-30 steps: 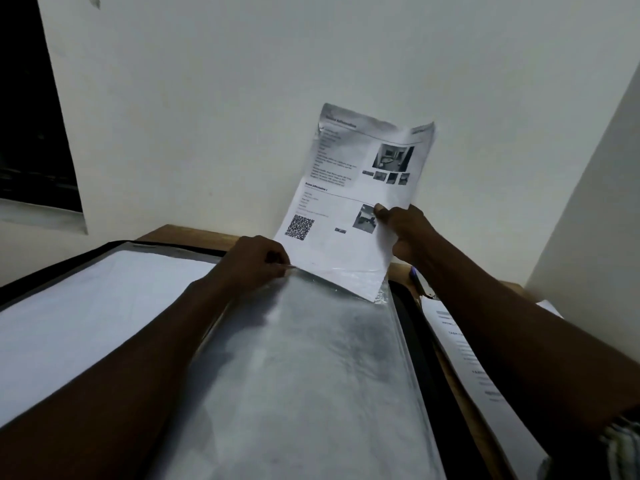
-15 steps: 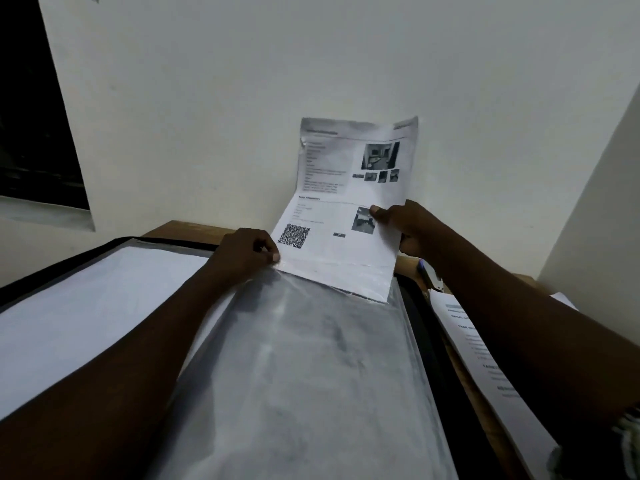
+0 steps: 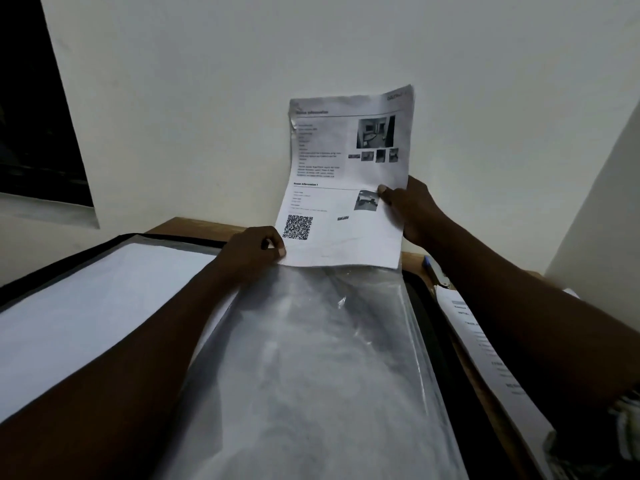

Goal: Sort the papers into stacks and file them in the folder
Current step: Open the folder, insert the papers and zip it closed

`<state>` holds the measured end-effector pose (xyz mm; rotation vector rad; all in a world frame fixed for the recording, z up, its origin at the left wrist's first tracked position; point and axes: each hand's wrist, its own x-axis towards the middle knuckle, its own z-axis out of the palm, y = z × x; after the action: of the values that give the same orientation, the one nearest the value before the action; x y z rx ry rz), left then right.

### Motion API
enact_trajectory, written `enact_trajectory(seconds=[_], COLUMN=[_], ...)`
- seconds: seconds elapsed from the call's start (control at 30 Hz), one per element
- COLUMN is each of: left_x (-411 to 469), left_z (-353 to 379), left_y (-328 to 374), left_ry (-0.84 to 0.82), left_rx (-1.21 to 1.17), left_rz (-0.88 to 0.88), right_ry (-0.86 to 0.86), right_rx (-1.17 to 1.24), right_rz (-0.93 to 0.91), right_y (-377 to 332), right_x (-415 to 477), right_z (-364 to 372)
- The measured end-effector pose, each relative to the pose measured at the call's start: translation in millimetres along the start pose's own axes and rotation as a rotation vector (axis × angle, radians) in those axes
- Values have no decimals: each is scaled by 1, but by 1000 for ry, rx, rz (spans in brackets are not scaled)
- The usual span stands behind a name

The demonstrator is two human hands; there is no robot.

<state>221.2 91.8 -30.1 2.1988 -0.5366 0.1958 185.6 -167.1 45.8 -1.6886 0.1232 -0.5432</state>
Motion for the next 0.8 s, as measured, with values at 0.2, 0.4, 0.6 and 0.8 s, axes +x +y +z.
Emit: enact_trajectory(seconds=[0.2,0.4,0.6,0.8], left_x=[2,1,4,-1], left_z=[5,8,1,-1], left_y=[1,7,5,7], left_ry=[42,-23,-25,-83], left_rx=[162,410,367,318], left_rz=[-48,-49,-54,30], right_ry=[-26,-25,-68,-154], right_rx=[-60,-298,-412,-386], right_rz=[5,-13,-102,-94], right_y=[6,17,21,30], right_x=[3,-1,-7,-3], right_z=[-3,-8,-9,-15])
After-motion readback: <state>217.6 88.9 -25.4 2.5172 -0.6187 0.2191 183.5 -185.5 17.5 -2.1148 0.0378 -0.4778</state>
